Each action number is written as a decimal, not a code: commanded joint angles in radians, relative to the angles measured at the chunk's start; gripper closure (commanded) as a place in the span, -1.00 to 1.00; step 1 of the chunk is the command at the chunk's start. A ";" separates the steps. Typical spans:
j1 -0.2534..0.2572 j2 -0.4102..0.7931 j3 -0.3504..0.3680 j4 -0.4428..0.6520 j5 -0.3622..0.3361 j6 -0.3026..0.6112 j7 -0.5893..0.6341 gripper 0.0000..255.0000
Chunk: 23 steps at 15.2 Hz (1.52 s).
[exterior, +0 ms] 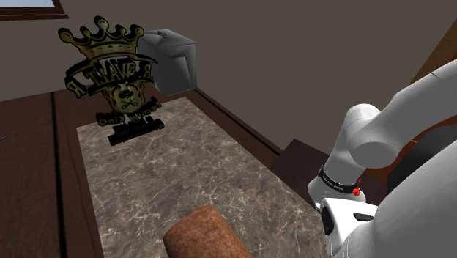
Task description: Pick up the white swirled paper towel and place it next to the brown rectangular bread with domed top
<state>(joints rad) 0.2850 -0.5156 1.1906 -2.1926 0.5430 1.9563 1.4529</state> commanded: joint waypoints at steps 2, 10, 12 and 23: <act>-0.012 0.009 0.028 -0.027 0.006 0.041 -0.004 1.00; -0.017 0.013 0.038 -0.034 0.008 0.052 -0.004 1.00; -0.017 0.013 0.038 -0.034 0.008 0.053 -0.004 -1.00; 0.023 -0.017 -0.059 0.049 -0.013 -0.076 0.001 -1.00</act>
<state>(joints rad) 0.3089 -0.5334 1.1335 -2.1511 0.5324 1.8875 1.4517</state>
